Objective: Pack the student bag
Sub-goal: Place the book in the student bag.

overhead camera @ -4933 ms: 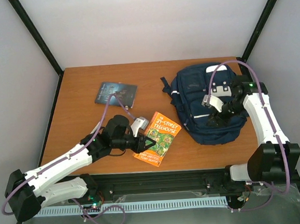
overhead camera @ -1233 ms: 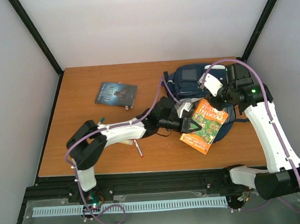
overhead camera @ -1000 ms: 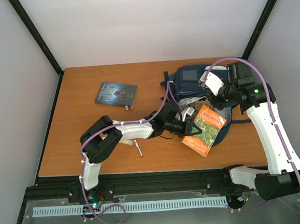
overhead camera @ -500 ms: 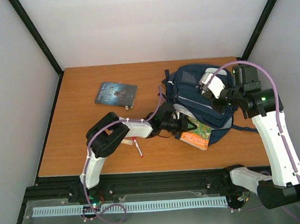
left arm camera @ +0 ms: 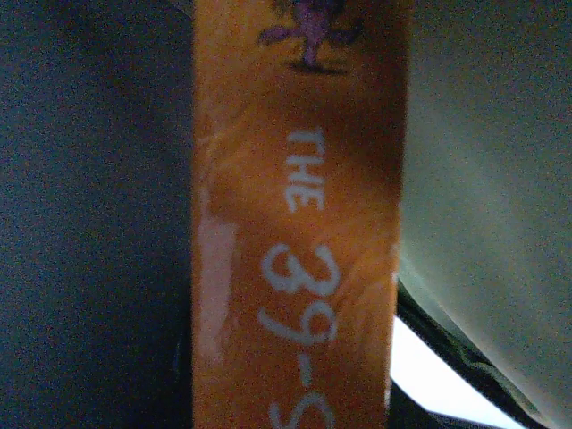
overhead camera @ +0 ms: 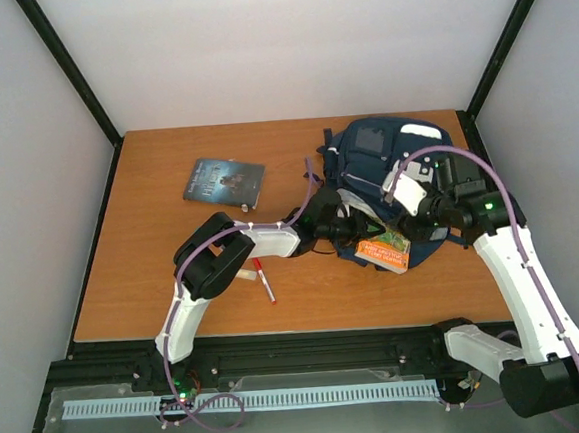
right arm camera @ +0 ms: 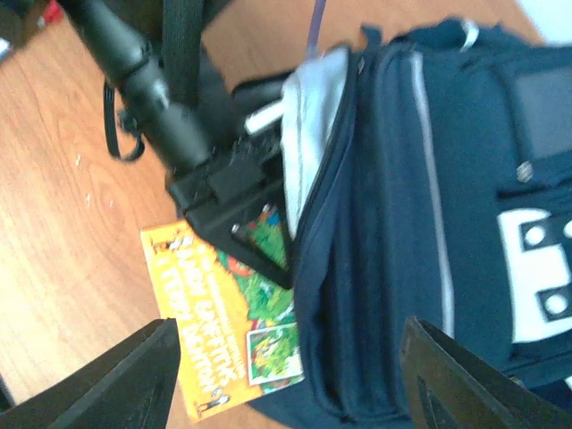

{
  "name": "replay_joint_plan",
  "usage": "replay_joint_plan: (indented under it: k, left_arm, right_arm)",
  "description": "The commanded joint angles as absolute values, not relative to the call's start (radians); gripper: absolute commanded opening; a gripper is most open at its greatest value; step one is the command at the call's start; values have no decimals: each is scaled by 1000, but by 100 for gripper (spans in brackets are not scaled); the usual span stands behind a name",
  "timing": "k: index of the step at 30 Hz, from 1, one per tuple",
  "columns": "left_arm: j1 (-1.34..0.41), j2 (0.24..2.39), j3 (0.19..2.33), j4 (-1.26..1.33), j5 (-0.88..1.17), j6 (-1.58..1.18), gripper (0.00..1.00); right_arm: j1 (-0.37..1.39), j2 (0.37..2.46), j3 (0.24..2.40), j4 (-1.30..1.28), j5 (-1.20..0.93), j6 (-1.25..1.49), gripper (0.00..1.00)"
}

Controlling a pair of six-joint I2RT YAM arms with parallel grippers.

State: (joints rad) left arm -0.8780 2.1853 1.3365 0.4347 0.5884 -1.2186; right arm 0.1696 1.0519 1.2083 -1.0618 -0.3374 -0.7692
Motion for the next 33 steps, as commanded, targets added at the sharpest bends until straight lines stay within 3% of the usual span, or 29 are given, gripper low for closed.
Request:
replay_joint_plan:
  k: [1,10,14,18,22,24,33]
  left_arm:
    - [-866,2156,1390,564,579,-1216,1]
    - [-865,2167,1398,567,592,-1216,1]
    - [-865,2172,1411,557,594,-1212,1]
    - [-865,2180,1430,540,593,-1204,1]
    - [-862,2184,1440,523,585,-1195,1]
    - [-861,2182,1440,517,582,-1190,1]
    - [-840,2219,1511,418,484,-1139,1]
  right_arm:
    - [178,1025,1094,-1003,-265,-823,70]
    - [187,1120,938,-731,-155,-769,76]
    - [217,1162,930,-623,-95,-726,71]
    - [235,1185,933,-531,-27,-709,61]
    - [235,1221,974,-549,-42,-705,19]
    - [235,1223,995,-570,-56,-701,4]
    - [273,1124,1141,-709,-135,-699,3]
